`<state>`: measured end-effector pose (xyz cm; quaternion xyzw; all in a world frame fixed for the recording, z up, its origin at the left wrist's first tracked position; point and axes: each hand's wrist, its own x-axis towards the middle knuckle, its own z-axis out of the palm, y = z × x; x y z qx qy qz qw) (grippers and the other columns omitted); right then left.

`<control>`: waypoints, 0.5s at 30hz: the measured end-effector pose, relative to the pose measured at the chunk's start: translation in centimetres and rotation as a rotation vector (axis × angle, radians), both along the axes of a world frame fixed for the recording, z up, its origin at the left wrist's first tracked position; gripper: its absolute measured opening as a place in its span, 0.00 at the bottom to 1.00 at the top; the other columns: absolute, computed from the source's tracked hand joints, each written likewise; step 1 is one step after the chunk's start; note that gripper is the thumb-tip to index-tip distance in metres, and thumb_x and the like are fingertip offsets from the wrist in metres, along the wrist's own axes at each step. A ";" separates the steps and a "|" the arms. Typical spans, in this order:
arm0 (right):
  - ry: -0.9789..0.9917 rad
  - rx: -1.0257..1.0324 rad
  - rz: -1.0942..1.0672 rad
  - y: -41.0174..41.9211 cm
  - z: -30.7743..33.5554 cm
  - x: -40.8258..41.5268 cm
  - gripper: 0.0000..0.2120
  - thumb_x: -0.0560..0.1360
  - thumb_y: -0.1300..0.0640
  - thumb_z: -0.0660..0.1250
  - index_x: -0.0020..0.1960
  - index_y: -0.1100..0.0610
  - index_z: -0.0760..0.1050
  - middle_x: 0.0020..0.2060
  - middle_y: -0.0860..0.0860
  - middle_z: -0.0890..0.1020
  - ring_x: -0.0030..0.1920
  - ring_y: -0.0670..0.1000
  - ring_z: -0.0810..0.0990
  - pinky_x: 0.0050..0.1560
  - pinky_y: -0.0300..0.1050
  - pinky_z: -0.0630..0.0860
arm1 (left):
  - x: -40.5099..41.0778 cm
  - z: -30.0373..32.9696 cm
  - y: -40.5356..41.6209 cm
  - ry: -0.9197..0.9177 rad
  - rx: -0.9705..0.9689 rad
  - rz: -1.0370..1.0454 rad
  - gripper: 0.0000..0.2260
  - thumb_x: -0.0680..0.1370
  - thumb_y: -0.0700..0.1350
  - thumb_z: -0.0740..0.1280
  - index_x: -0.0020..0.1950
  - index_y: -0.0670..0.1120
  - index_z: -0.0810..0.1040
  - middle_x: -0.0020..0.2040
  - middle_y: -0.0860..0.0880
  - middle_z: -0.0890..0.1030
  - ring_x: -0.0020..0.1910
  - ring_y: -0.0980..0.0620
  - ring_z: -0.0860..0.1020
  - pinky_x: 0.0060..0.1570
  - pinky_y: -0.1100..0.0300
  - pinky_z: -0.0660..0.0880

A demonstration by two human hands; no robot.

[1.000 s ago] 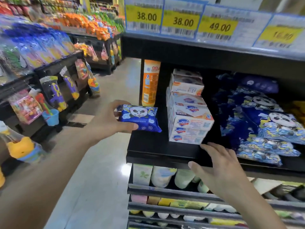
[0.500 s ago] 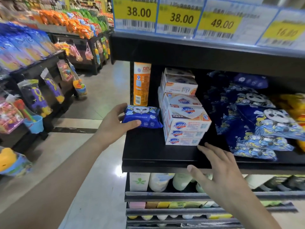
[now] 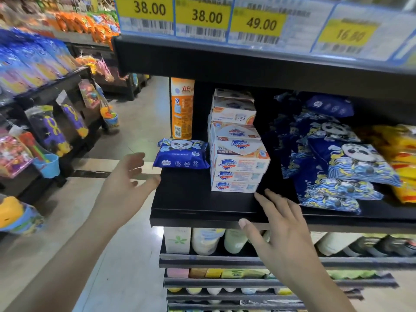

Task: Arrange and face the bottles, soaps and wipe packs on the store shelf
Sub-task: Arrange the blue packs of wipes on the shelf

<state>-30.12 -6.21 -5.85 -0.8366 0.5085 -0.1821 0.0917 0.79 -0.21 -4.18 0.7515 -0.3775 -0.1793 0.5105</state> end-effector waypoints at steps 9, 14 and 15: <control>-0.433 0.037 0.223 -0.4 2.0 -6.1 0.13 0.77 0.38 0.68 0.60 0.39 0.81 0.62 0.31 0.74 0.70 0.41 0.72 0.66 0.40 0.70 | -12.3 2.6 3.6 -0.474 -0.063 -0.275 0.11 0.76 0.51 0.73 0.55 0.65 0.79 0.54 0.73 0.78 0.58 0.71 0.76 0.55 0.70 0.74; -0.520 -0.123 0.262 -2.0 4.1 -11.8 0.08 0.79 0.47 0.68 0.55 0.46 0.83 0.55 0.37 0.80 0.61 0.46 0.79 0.60 0.46 0.76 | -19.1 0.7 -0.3 -0.487 -0.060 -0.422 0.13 0.78 0.55 0.70 0.62 0.63 0.78 0.59 0.70 0.77 0.67 0.64 0.73 0.65 0.62 0.69; -0.543 -0.151 0.264 -2.4 4.4 -13.0 0.08 0.79 0.48 0.69 0.55 0.47 0.83 0.54 0.38 0.80 0.61 0.46 0.80 0.59 0.47 0.77 | -20.2 0.2 -1.1 -0.486 -0.052 -0.430 0.14 0.78 0.55 0.71 0.63 0.64 0.78 0.61 0.70 0.76 0.68 0.64 0.71 0.67 0.63 0.67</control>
